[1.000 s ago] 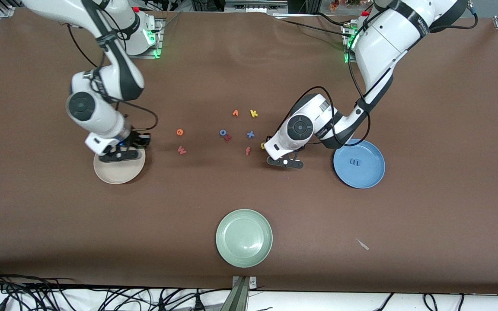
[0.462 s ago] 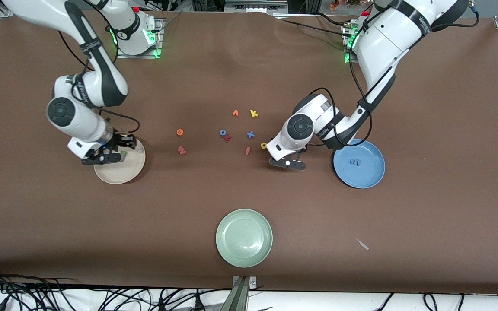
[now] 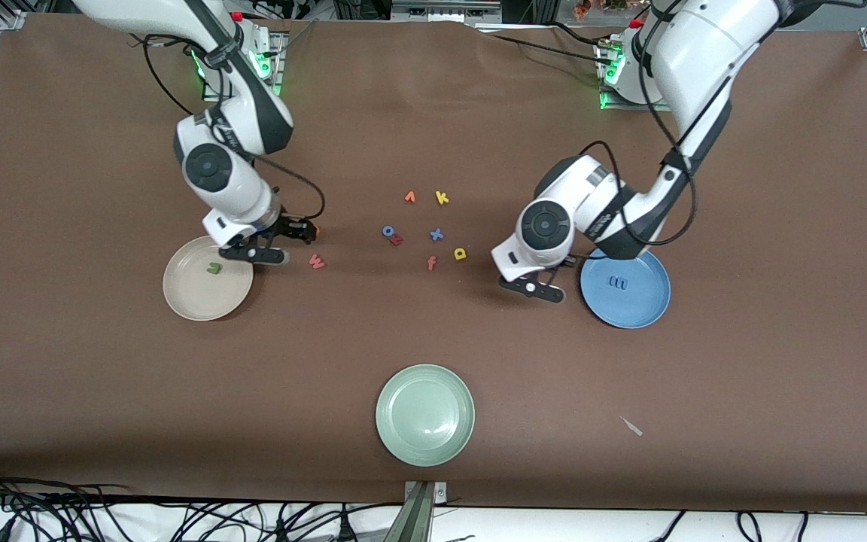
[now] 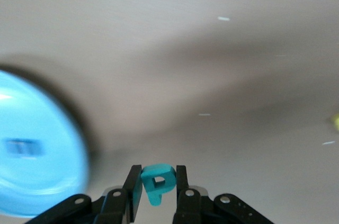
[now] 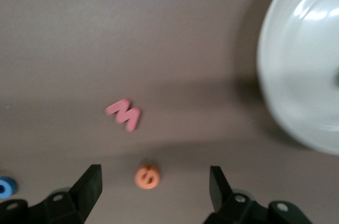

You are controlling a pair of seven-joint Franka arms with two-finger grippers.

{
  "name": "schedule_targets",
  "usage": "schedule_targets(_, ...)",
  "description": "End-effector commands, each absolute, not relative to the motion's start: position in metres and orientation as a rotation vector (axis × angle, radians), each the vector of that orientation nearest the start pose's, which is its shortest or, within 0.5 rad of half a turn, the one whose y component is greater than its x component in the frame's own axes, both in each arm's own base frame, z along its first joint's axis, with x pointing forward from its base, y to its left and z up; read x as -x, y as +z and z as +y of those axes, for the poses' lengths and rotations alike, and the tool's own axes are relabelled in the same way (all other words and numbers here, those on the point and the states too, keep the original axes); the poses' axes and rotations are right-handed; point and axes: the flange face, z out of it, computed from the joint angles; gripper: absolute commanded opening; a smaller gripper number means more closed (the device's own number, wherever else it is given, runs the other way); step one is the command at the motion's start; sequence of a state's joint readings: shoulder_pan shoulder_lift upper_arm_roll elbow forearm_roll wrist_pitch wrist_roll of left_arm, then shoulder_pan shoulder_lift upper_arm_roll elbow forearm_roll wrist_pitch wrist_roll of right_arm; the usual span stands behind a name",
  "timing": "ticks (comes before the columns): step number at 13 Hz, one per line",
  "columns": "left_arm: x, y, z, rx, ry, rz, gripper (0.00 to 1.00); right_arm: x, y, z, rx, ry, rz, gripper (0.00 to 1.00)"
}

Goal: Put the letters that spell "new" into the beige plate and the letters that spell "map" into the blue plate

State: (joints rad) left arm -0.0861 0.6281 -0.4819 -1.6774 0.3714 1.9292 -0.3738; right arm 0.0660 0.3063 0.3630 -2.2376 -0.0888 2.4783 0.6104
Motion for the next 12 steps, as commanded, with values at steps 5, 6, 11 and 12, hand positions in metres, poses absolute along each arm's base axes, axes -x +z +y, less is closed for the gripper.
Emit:
schedule_targets(5,-0.596,0.232,-0.197,2.724,0.393,0.763,0.00,-0.453,0.197,0.246,3.083,0.076,0.246,0.90)
schedule_targets(6,-0.595,0.228,-0.195,2.729,0.392,0.764,0.04,-0.450,0.191,0.245,3.079,0.077,0.241,0.90)
schedule_targets(11,-0.587,0.238,-0.225,2.778,0.357,0.697,1.00,-0.442,0.175,0.245,3.087,0.077,0.186,0.81)
schedule_targets(12,-0.583,0.242,-0.239,2.817,0.356,0.667,1.00,-0.443,0.173,0.245,3.082,0.070,0.184,0.77)
